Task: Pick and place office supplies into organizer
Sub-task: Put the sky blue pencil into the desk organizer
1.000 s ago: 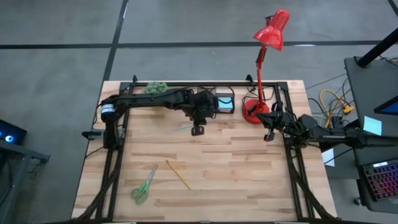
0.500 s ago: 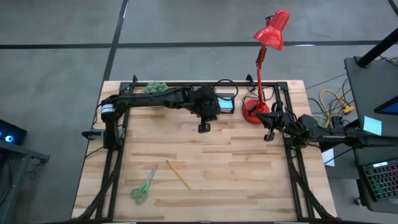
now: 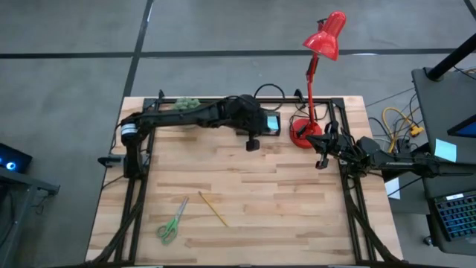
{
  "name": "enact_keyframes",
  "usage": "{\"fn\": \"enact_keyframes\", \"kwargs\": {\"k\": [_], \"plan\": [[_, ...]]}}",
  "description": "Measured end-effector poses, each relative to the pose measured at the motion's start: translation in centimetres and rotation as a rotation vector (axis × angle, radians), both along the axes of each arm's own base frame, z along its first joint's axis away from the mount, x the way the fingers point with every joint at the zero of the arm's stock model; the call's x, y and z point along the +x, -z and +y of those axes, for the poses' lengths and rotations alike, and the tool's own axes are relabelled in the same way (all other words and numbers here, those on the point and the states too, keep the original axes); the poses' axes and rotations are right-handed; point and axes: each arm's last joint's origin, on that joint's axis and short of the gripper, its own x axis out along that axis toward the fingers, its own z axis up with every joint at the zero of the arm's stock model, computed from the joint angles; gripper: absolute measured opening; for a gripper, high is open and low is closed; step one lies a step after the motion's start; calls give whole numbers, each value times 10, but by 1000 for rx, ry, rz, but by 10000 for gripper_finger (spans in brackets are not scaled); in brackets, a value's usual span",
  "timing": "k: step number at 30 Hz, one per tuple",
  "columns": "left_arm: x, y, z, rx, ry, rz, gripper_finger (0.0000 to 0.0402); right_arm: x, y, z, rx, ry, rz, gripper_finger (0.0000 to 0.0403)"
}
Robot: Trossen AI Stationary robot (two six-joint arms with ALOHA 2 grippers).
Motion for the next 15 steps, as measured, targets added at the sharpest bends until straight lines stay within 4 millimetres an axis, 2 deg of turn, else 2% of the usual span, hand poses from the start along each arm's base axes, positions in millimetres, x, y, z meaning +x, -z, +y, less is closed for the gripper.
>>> {"fn": "enact_keyframes", "kwargs": {"k": [15], "plan": [[2, -17, 28, 60, -82, -188, 8, 0, 0, 0, 7, -2, 0, 8]]}}
